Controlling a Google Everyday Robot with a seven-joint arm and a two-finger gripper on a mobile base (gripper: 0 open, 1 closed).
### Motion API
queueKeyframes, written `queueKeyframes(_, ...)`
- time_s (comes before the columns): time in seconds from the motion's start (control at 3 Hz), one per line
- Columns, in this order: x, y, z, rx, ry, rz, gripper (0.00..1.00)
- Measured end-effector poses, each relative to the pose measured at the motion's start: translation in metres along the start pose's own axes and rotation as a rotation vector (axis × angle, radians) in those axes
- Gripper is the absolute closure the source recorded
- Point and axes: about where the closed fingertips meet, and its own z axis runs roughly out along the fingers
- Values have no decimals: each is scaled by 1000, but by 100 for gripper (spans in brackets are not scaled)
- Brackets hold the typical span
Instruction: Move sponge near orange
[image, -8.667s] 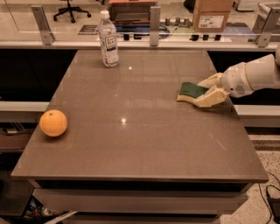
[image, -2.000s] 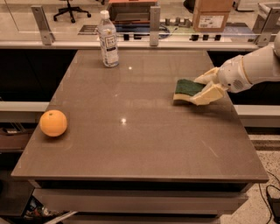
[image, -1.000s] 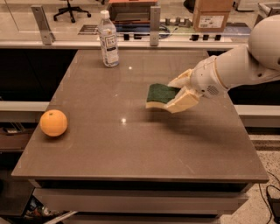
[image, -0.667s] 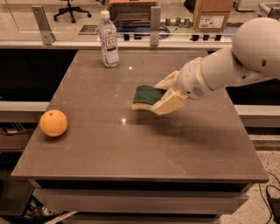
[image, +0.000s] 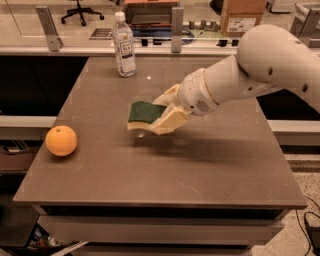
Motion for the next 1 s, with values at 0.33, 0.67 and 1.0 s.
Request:
queueKeyframes(0.33,-14,16,18,0,3,-2,100)
queueKeyframes(0.67,-17,33,35,40,45,-4,100)
queueKeyframes(1.0,-11,51,50,58,79,-4,100)
